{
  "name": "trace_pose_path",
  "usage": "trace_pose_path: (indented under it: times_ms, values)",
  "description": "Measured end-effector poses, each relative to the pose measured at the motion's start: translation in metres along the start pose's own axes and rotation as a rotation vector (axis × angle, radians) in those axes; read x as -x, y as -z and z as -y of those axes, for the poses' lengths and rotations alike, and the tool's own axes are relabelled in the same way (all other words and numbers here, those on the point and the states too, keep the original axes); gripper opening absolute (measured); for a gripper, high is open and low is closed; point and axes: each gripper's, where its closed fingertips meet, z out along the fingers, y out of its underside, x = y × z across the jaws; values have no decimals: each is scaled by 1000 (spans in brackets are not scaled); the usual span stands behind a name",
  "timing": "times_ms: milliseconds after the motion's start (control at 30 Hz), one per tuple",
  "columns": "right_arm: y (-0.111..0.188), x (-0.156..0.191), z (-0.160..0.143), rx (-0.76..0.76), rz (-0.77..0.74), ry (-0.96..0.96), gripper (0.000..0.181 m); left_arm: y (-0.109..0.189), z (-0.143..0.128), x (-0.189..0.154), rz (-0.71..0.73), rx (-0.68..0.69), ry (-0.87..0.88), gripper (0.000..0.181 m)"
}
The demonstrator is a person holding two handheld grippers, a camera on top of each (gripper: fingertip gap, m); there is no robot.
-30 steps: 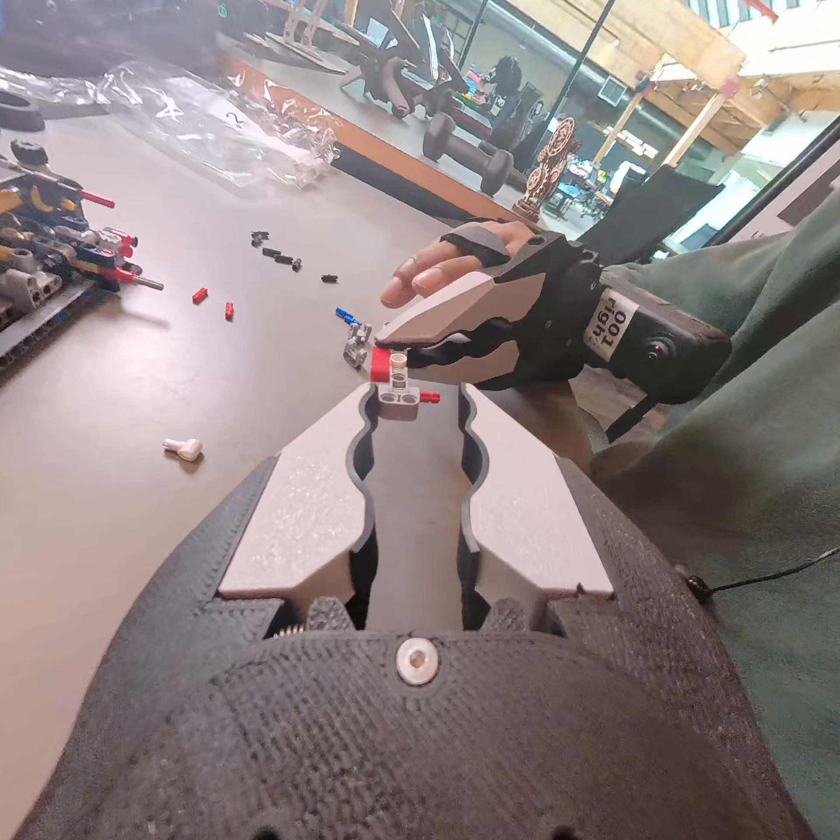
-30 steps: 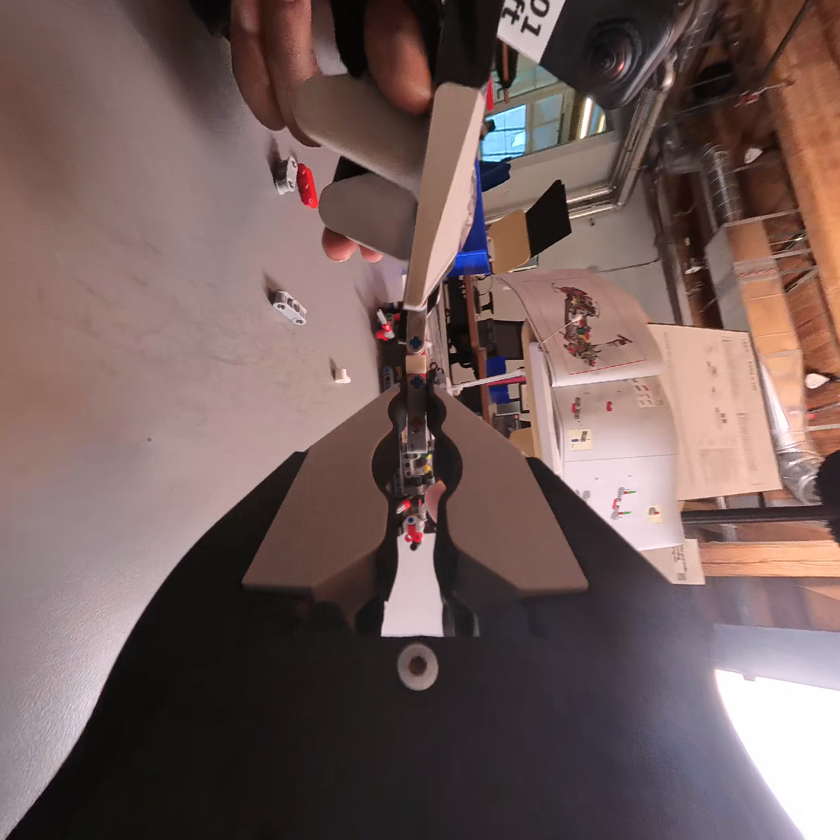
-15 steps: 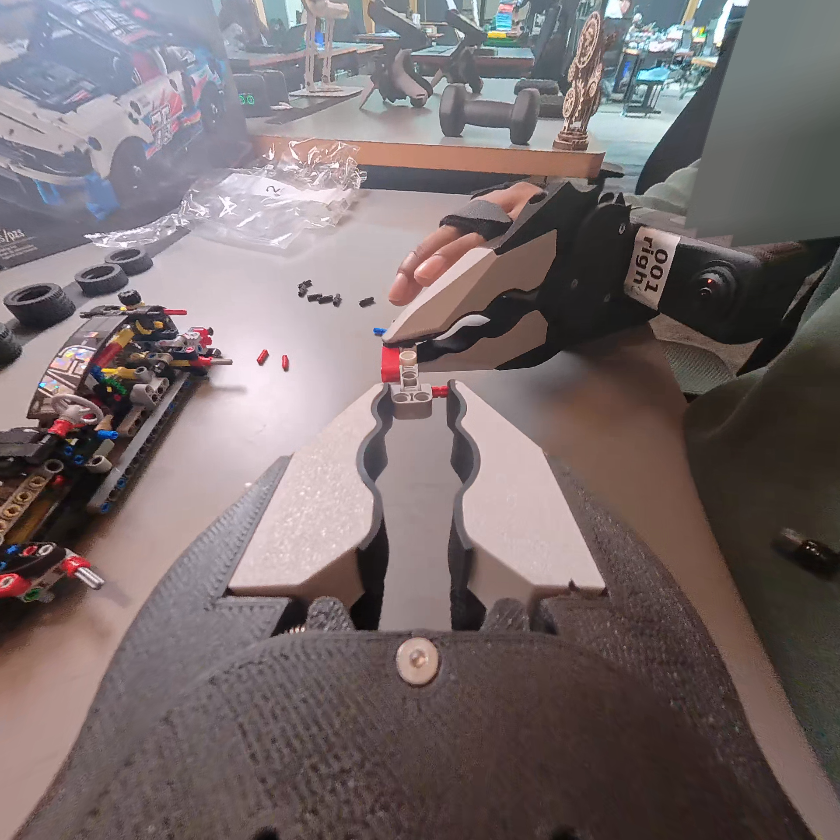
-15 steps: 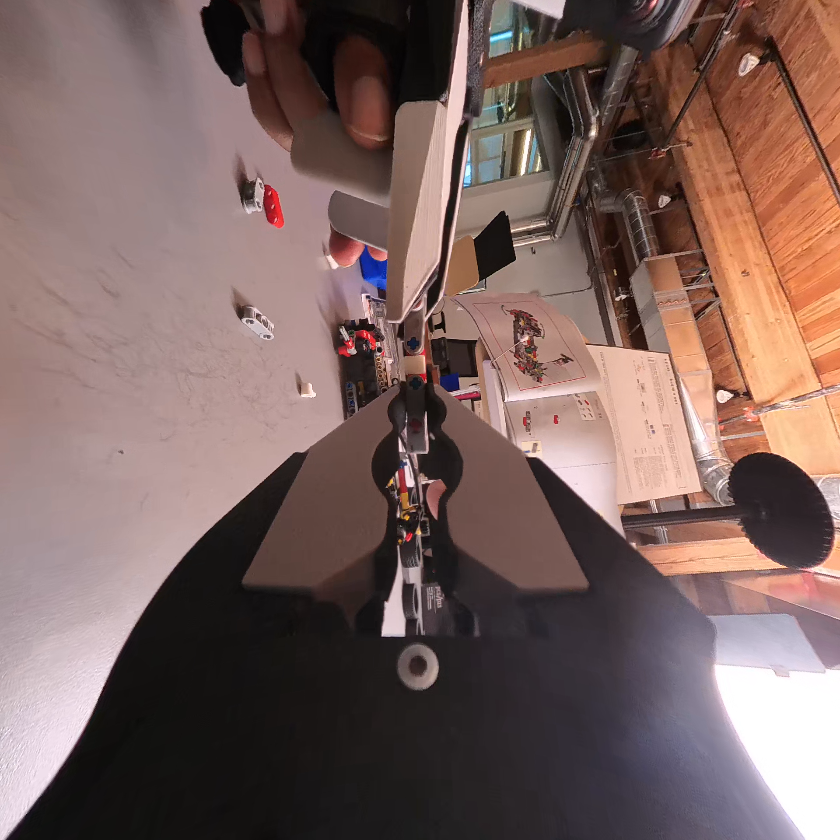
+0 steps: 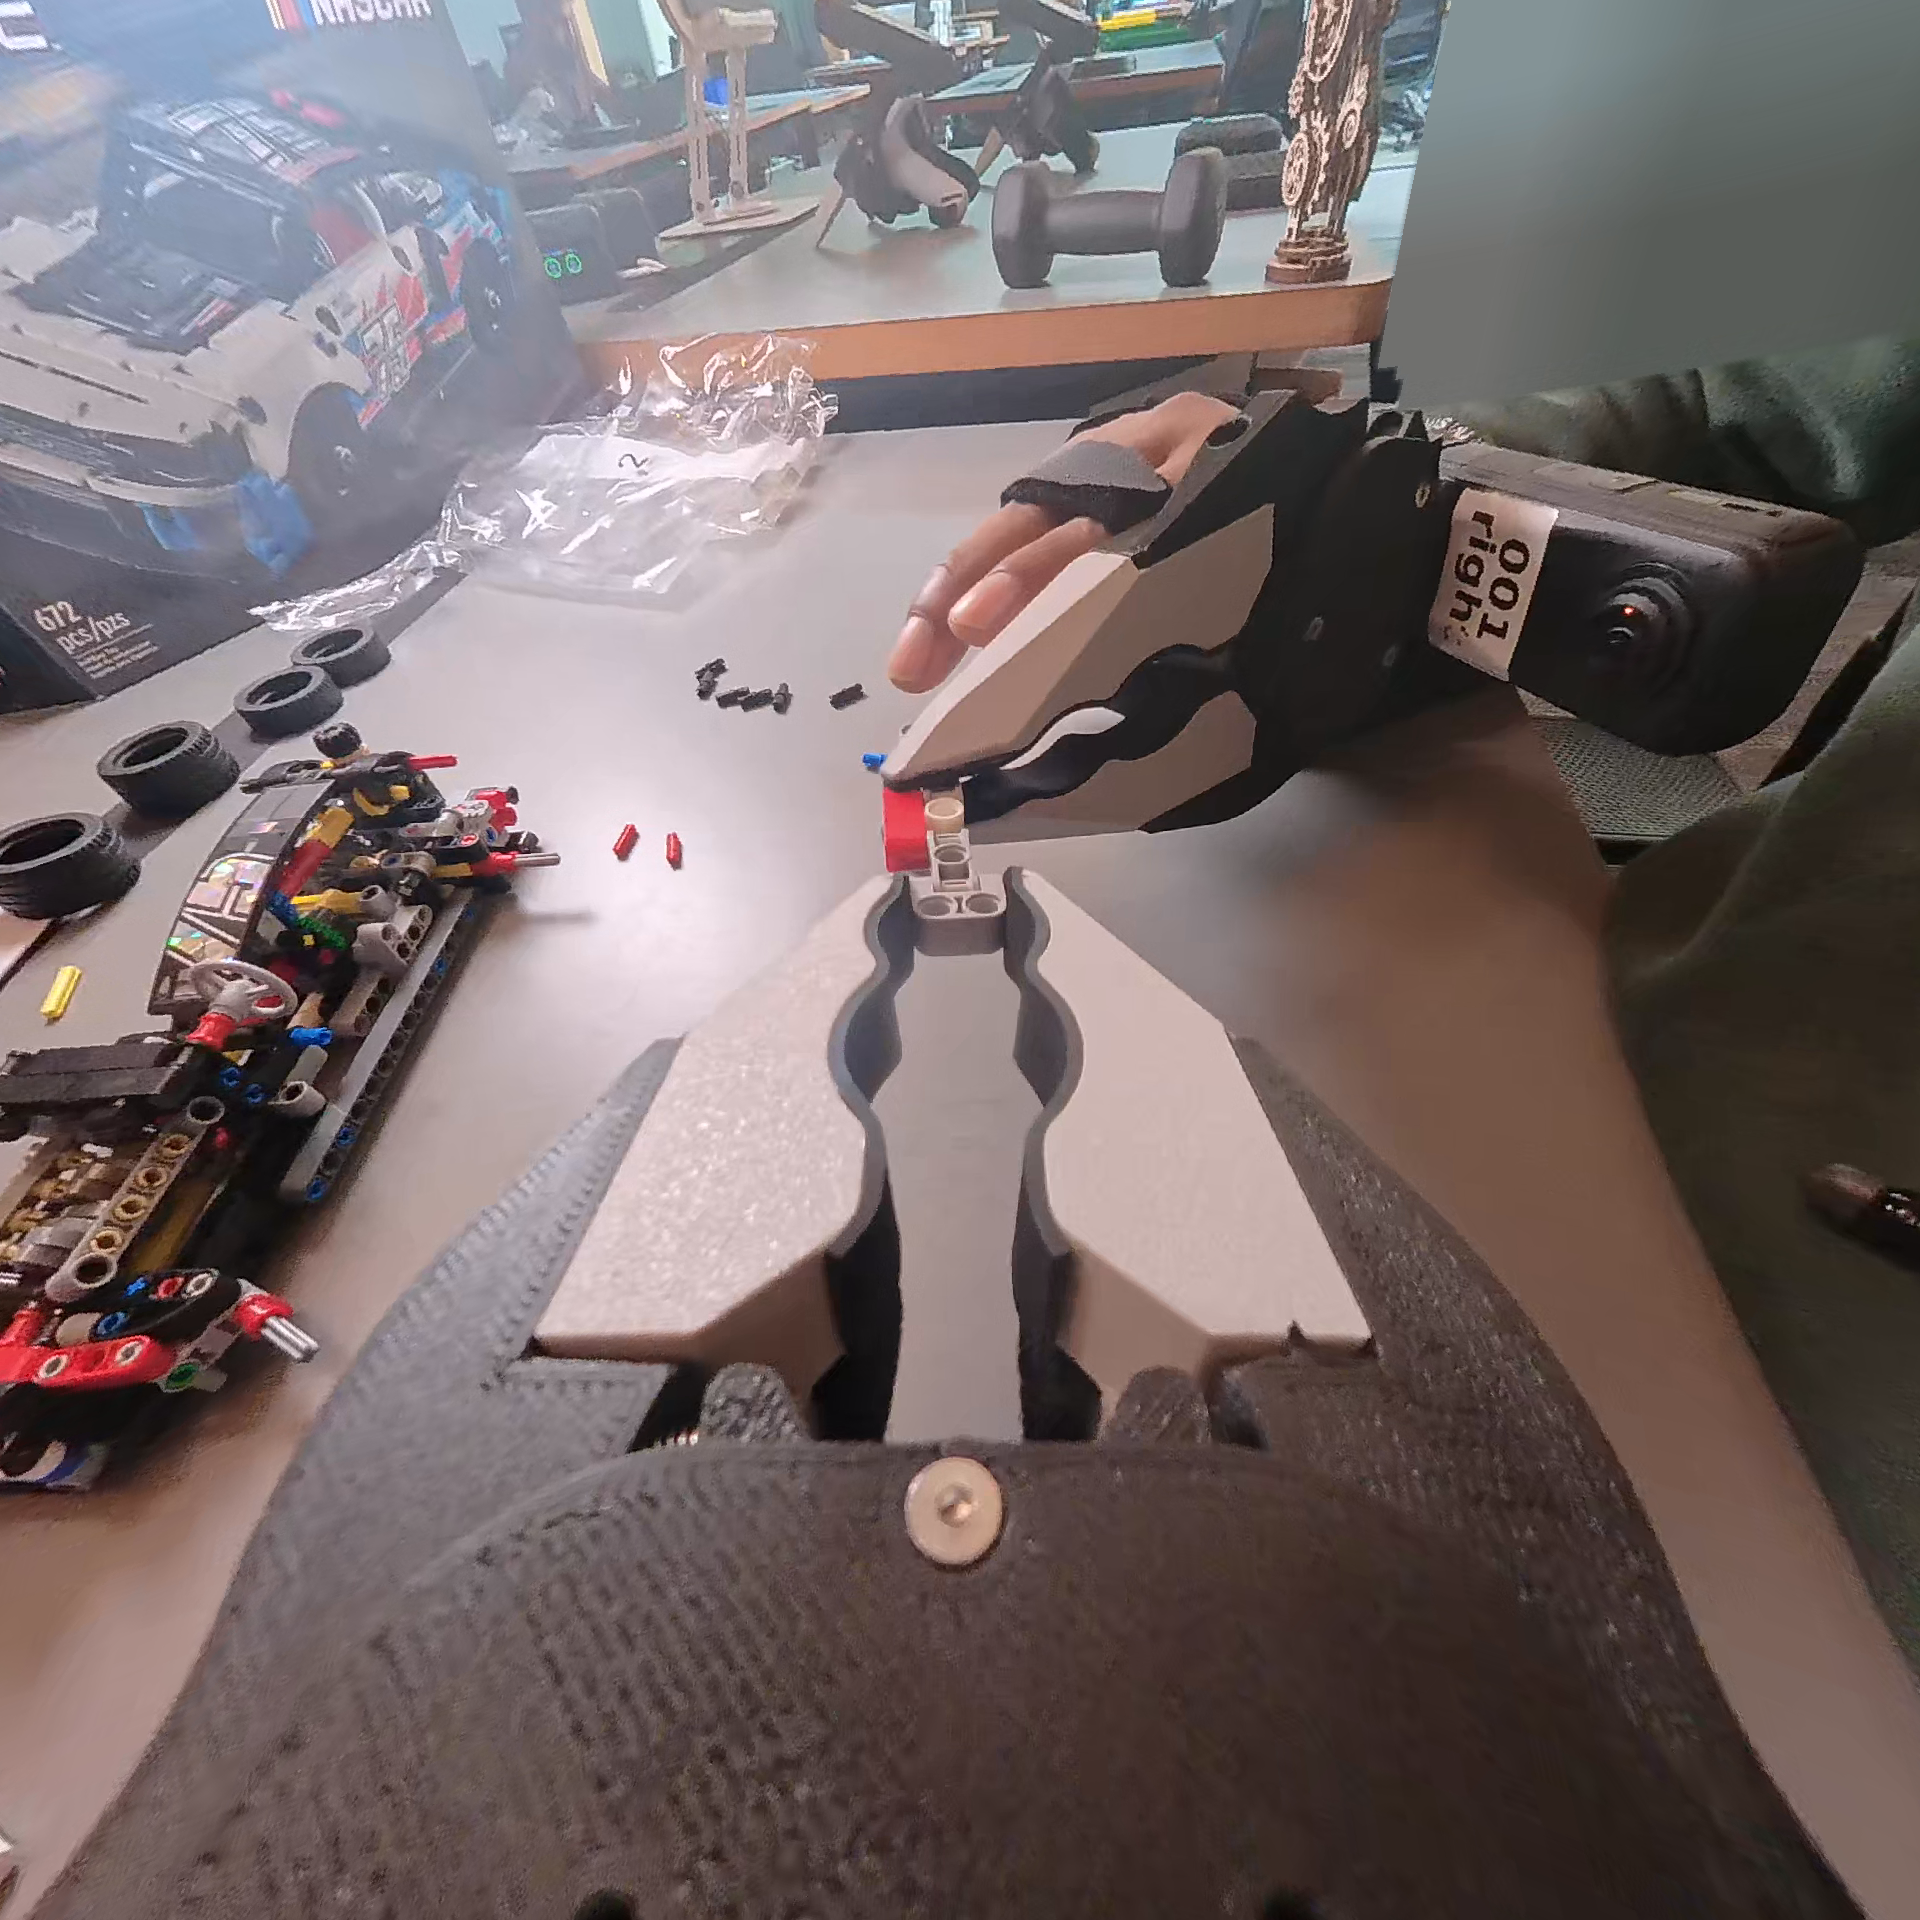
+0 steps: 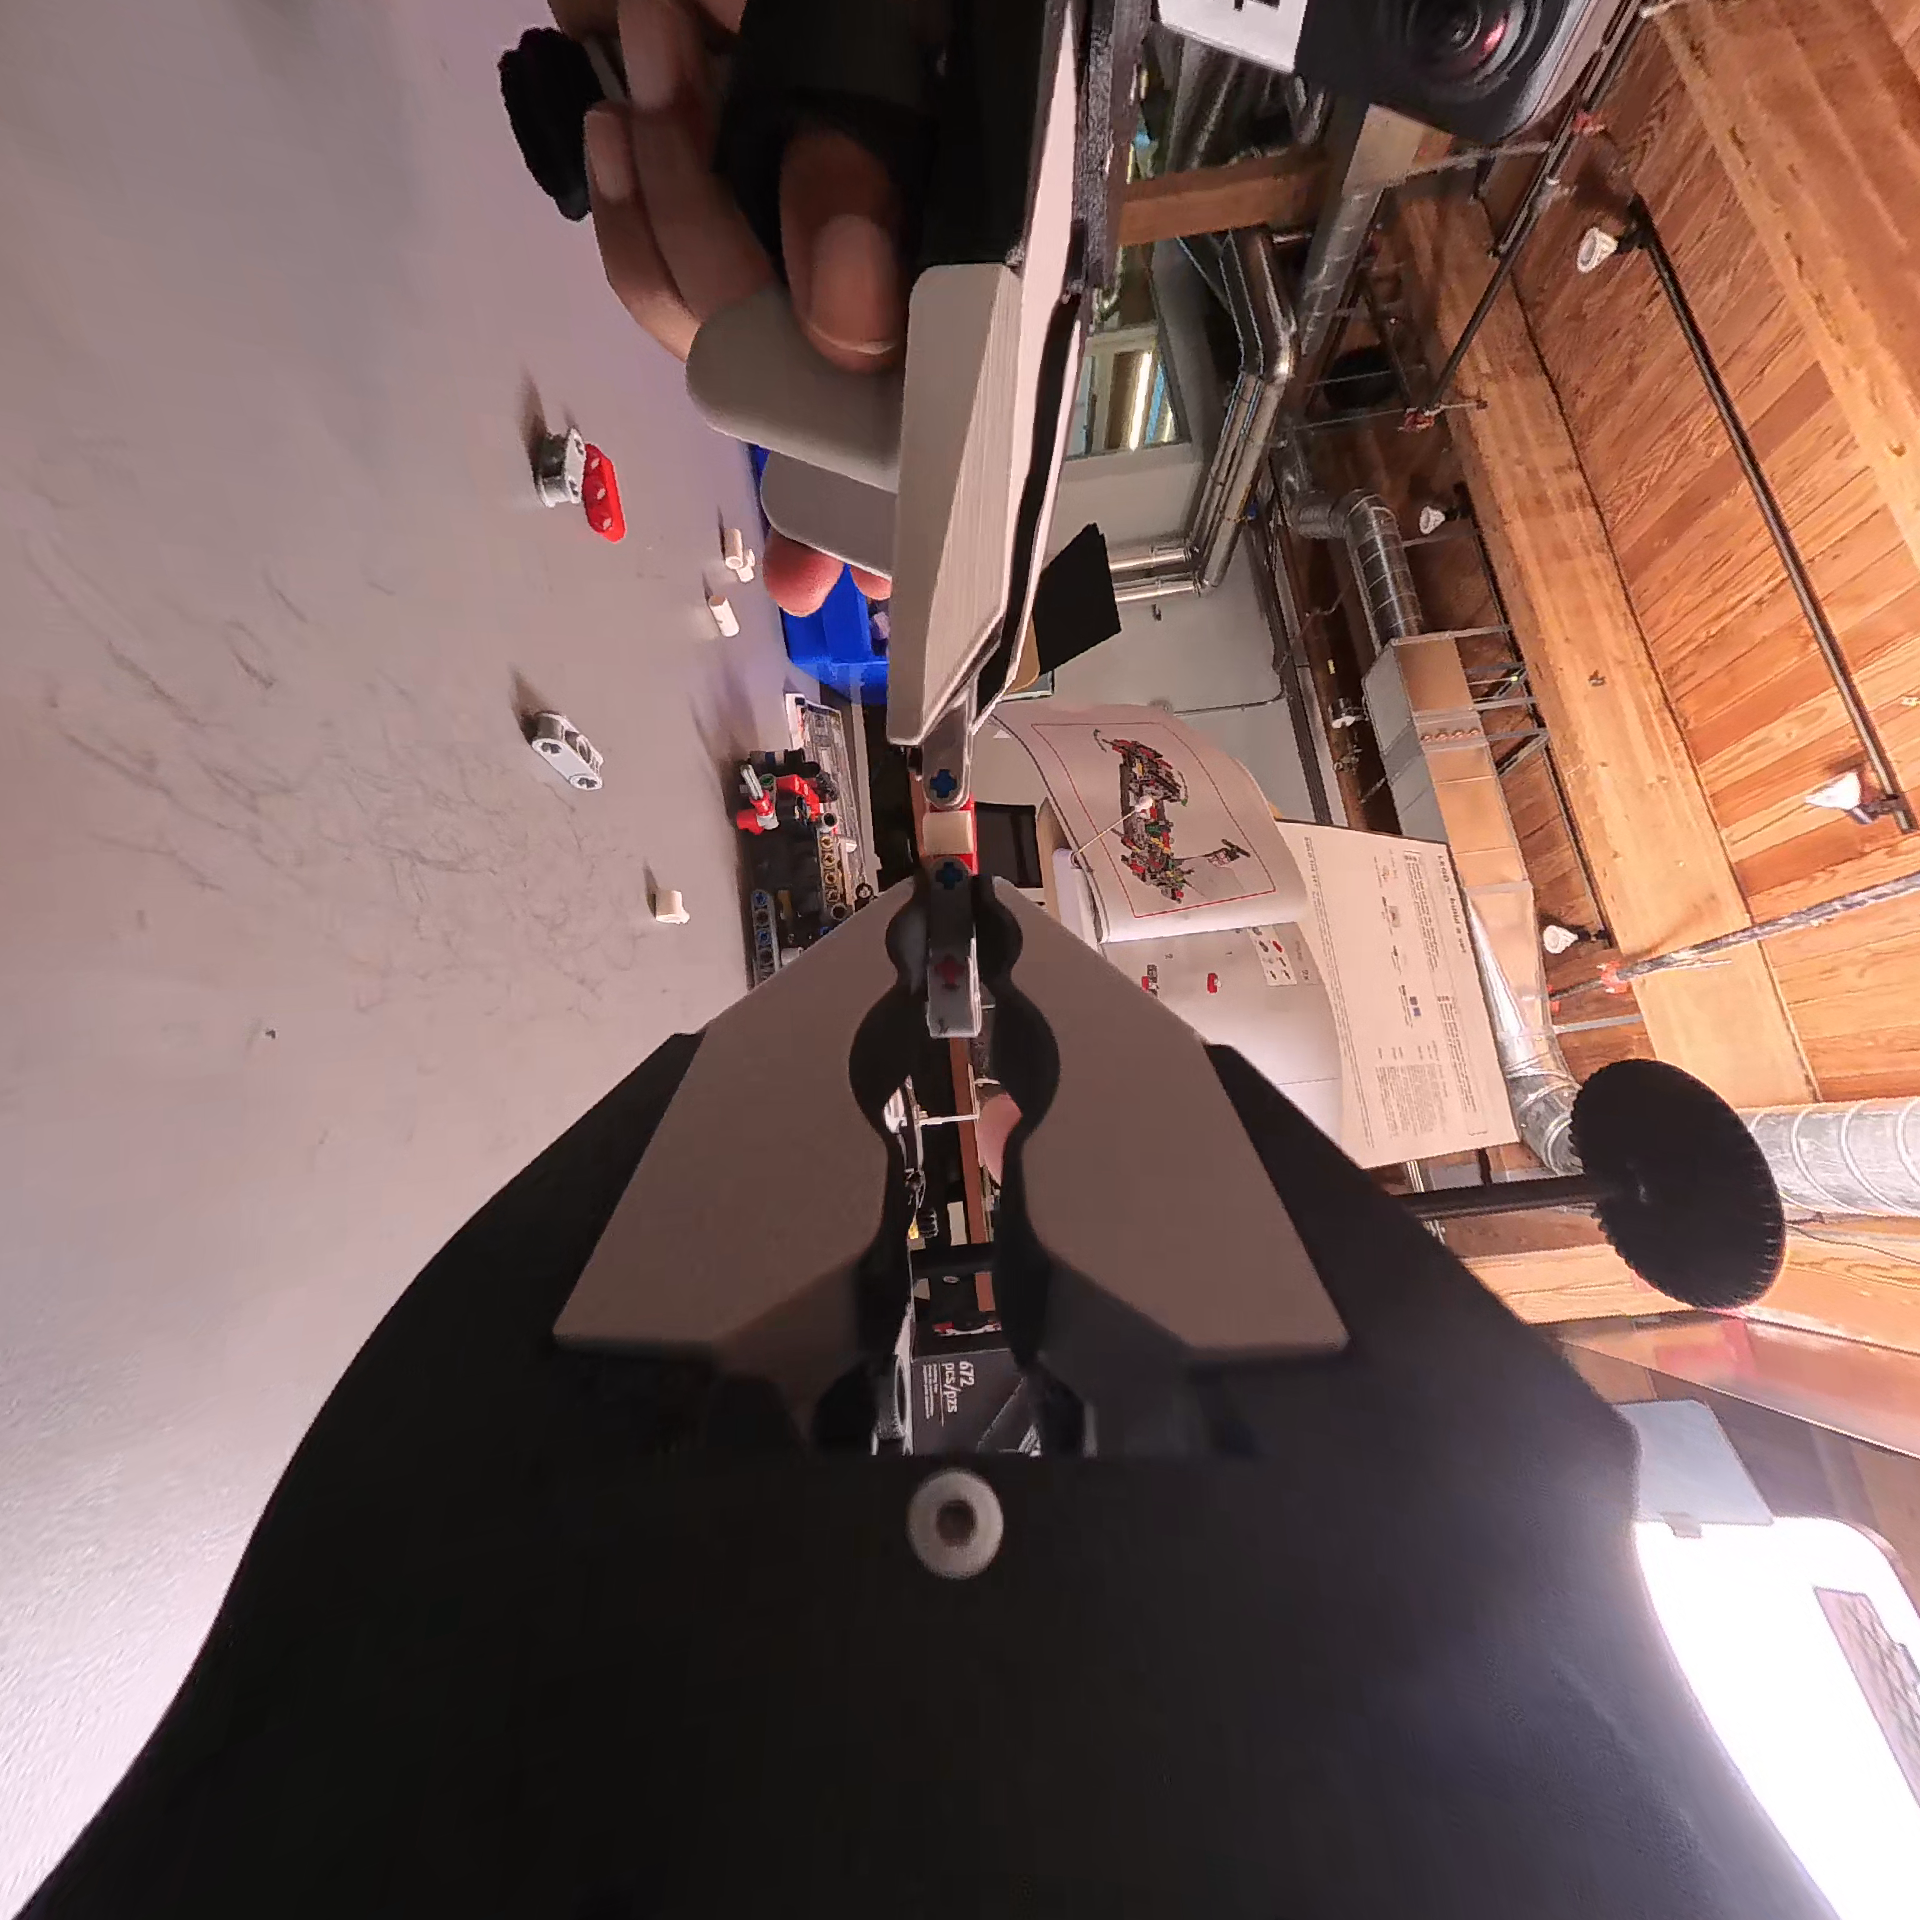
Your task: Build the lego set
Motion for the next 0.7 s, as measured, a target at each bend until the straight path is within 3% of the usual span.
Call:
trace_pose_path:
  times_ms: [267, 700]
  values:
    - [-1, 0, -3, 10, -16, 11, 5, 2, 4, 8, 100, -43, -129, 21]
    - [0, -8, 0, -10, -50, -29, 9, 7, 10, 4, 102, -39, -187, 15]
